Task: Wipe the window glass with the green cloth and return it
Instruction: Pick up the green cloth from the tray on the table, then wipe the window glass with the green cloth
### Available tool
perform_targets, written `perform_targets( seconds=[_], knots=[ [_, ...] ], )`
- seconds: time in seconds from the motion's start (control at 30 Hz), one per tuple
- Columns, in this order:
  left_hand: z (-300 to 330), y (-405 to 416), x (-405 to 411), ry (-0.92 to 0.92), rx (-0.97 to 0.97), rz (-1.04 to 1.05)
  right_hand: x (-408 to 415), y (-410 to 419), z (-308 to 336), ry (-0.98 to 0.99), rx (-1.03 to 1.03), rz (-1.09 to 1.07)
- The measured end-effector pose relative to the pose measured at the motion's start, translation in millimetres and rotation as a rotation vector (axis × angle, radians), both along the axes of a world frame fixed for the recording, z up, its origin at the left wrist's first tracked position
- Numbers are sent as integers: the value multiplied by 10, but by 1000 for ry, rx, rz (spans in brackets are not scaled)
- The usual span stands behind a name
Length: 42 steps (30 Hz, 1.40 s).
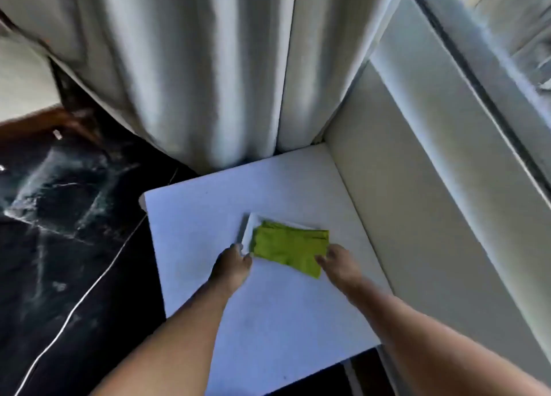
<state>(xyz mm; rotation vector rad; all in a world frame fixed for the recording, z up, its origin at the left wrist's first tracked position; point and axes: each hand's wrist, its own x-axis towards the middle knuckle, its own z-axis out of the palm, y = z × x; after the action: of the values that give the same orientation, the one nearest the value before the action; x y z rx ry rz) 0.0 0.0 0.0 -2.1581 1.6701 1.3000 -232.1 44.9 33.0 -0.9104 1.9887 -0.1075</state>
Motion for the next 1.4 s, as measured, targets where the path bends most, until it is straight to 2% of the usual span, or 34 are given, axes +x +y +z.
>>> perform_targets(
  seconds=[0.17,0.33,0.43,0.57,0.67,0.8,0.9,0.97,1.07,1.27,1.4],
  knots=[
    [-594,-403,-338,73,-51,39,33,-308,-854,85,128,-202],
    [-840,-667,-497,42,58,143,79,-346,-1198,215,114,-298],
    [-915,-664,-548,50,111,112,61,-369,-1262,255,95,-335],
    [-856,-536,-548,311,175,106,-150,-319,-1165,246,101,-292],
    [-528,-534,-550,469,220,103,-326,-228,-907,113,-26,-266],
    [296,-612,-602,633,263,194,-497,55,-126,-241,-237,-453],
    [1145,-483,-775,798,300,215,-663,409,778,-359,-340,-510],
    [1716,-285,-927,874,317,194,-771,671,1400,-341,-431,-481],
    [2693,196,-1279,979,321,48,-980,1341,2471,-344,-604,-571],
    [4780,1367,-2387,1185,313,-480,-1387,3258,4539,-145,-989,-810],
    [6002,2237,-3156,1291,118,-824,-1568,4417,5645,79,-1265,-872]
  ],
)
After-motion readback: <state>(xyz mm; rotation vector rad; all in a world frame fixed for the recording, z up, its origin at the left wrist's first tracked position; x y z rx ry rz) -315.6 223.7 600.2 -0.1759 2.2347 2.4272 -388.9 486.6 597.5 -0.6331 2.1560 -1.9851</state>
